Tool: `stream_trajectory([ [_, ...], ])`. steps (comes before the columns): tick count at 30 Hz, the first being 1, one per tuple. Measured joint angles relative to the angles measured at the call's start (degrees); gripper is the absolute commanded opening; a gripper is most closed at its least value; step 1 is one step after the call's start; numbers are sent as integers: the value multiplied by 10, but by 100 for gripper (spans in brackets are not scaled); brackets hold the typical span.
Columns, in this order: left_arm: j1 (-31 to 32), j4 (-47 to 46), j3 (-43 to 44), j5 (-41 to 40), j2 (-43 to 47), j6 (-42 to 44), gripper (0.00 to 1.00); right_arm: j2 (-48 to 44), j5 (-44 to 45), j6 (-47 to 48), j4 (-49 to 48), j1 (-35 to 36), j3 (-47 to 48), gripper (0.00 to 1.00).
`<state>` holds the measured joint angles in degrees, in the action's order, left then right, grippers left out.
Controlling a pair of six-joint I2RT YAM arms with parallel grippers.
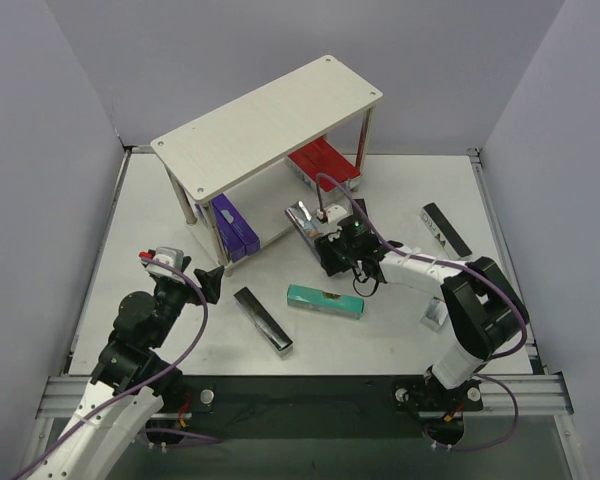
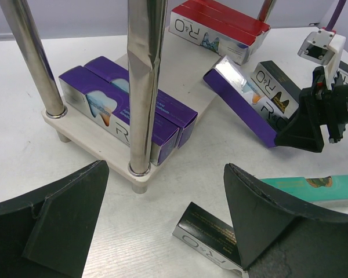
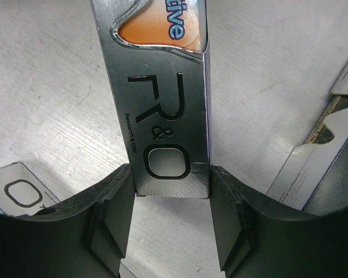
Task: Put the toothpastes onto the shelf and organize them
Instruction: Adjust the toothpaste on the shelf.
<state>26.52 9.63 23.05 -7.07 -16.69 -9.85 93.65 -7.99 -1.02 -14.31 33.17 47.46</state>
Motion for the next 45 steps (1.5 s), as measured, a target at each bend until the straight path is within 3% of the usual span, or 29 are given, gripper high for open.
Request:
stream_trajectory([
  [5,0,0,0,0,0,0,92,-2,95,51,39,44,52,34],
  [12,0,0,0,-1,0,0,92,29,321,154,54,103,151,36],
  [16,0,0,0,-2,1,1,92,92,438,258,2,128,183,36],
  [21,-1,0,0,-2,2,1,92,165,523,434,-115,152,178,34],
  [27,-1,0,0,-2,2,1,92,228,572,636,-298,177,166,36],
  [31,-1,0,-1,-2,2,1,92,259,588,719,-380,191,162,38],
  [33,-1,0,-1,-4,2,2,92,270,598,745,-421,197,159,39],
  [37,-4,0,-1,-6,2,5,92,282,610,784,-475,198,157,55],
  [45,-4,0,-1,-5,2,5,92,283,618,807,-509,203,145,56],
])
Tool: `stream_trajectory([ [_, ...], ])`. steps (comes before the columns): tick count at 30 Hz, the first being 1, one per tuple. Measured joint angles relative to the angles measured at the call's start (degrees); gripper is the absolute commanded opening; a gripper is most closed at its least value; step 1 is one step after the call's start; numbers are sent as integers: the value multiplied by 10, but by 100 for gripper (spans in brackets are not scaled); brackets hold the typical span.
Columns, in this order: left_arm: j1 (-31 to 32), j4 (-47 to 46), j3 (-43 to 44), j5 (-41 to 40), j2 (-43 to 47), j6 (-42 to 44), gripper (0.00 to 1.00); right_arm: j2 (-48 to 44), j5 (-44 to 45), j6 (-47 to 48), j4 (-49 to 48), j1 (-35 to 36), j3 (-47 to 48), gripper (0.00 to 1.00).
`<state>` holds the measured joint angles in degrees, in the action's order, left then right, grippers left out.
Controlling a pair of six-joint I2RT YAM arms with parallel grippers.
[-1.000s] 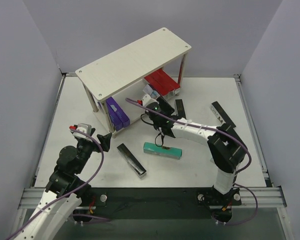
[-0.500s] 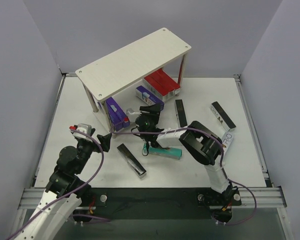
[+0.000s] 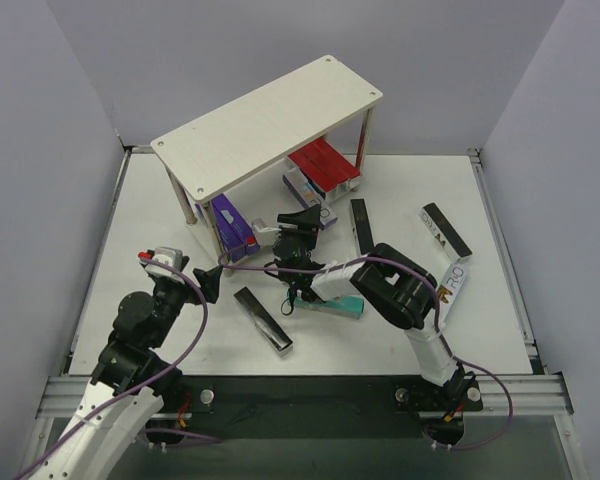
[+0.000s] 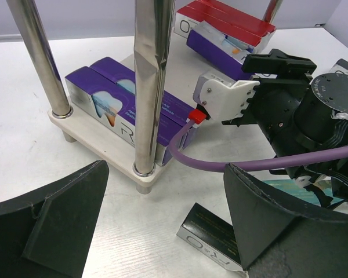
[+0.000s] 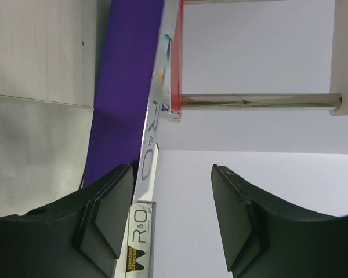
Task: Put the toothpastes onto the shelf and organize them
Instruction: Adjust the toothpaste on the shelf.
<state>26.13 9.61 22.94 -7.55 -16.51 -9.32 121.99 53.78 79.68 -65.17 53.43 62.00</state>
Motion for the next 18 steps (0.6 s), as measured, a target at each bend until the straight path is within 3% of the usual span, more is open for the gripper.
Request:
stream_trajectory([
  [11,0,-4,0,6,0,0,92,-14,0,-16,10,4,-18,57],
  [18,0,-5,0,6,0,0,92,-49,-14,-32,47,16,-44,63],
])
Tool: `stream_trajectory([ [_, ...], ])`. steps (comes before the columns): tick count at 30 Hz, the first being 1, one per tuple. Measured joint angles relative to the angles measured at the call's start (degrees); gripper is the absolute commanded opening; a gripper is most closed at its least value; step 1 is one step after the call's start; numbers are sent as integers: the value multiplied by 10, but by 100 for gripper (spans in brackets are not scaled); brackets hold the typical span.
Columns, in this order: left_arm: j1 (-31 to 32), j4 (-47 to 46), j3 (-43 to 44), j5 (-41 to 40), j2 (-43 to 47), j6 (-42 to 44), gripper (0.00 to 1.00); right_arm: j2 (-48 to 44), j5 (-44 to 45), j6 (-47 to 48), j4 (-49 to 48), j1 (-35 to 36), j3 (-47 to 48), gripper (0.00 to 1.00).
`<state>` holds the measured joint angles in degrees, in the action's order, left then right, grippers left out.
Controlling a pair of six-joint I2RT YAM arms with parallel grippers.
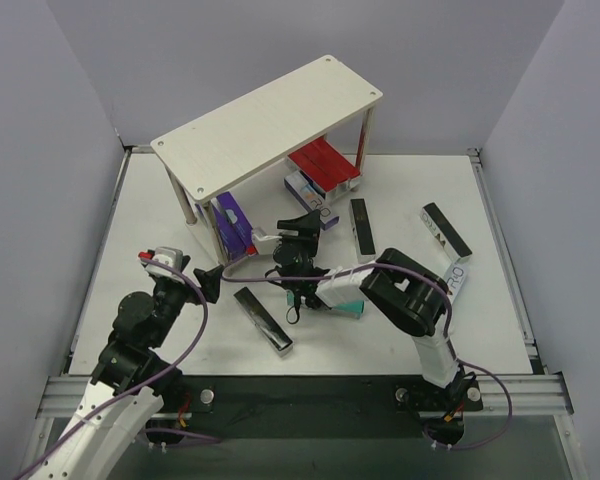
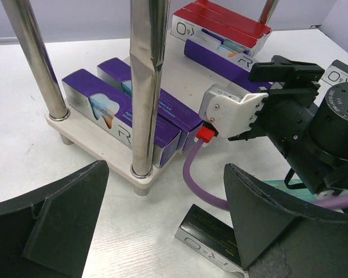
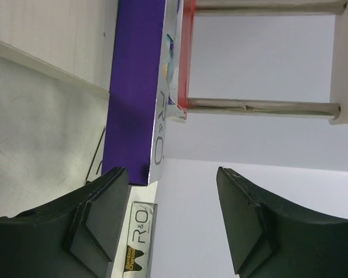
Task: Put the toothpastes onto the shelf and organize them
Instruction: Adjust the toothpaste on the shelf.
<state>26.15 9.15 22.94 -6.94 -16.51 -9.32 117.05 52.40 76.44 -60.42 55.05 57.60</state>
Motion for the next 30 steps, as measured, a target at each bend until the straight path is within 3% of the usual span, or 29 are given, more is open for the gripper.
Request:
stream_trajectory([
  [11,0,-3,0,-1,0,0,92,-61,-22,-89,107,12,-5,64],
  [16,0,-3,0,-3,0,0,92,-143,-76,-244,274,7,1,63],
  [23,0,-2,0,-8,12,0,92,-292,-287,-485,438,-28,2,62],
  [30,0,35,16,-16,29,-1,92,-317,-570,-643,480,-128,-15,56],
])
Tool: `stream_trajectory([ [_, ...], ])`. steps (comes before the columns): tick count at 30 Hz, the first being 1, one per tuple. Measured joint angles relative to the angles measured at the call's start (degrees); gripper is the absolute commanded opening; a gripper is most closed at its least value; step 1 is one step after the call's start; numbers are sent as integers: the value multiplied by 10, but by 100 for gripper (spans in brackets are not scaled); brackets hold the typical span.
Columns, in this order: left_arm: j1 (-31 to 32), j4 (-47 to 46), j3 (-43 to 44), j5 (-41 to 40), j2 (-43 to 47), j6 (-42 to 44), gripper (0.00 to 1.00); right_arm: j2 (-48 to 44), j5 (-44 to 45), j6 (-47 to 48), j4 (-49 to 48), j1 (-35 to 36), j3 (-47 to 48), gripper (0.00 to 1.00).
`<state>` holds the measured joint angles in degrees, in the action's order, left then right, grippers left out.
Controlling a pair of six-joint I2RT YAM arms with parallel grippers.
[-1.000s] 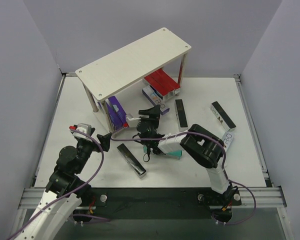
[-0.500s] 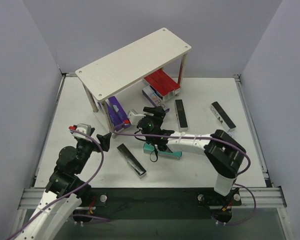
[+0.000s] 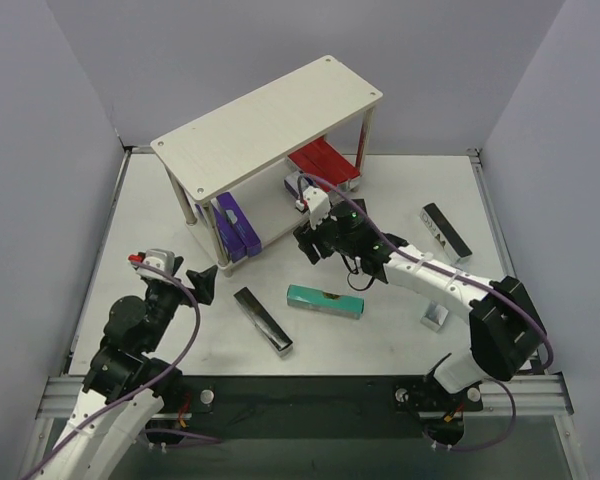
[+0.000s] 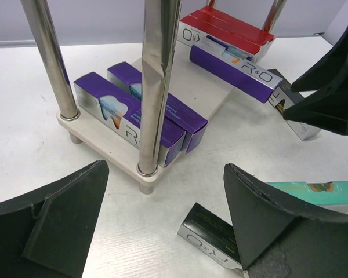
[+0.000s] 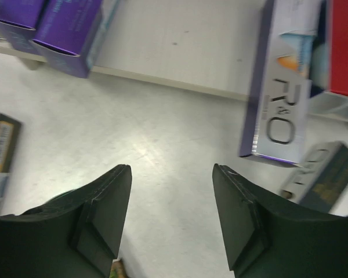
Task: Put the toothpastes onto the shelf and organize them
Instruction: Adjust the toothpaste on the shelf.
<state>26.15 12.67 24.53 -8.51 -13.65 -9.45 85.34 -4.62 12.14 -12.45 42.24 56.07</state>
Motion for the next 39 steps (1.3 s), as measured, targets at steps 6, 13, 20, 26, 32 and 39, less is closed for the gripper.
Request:
stream_trajectory([
  [6,0,45,80,8,-26,-3,92,53,-198,-83,-45,-44,3,52],
  [13,0,92,153,19,-61,11,92,145,-335,-133,-97,-55,39,52],
  [20,0,125,174,19,-82,29,92,194,-385,-146,-126,-55,100,51],
  [26,0,136,177,18,-92,42,92,239,-410,-145,-136,-55,147,50],
  [32,0,143,177,14,-94,46,92,275,-426,-146,-136,-55,174,47],
  [39,0,156,183,12,-95,51,92,311,-446,-152,-142,-55,207,43],
])
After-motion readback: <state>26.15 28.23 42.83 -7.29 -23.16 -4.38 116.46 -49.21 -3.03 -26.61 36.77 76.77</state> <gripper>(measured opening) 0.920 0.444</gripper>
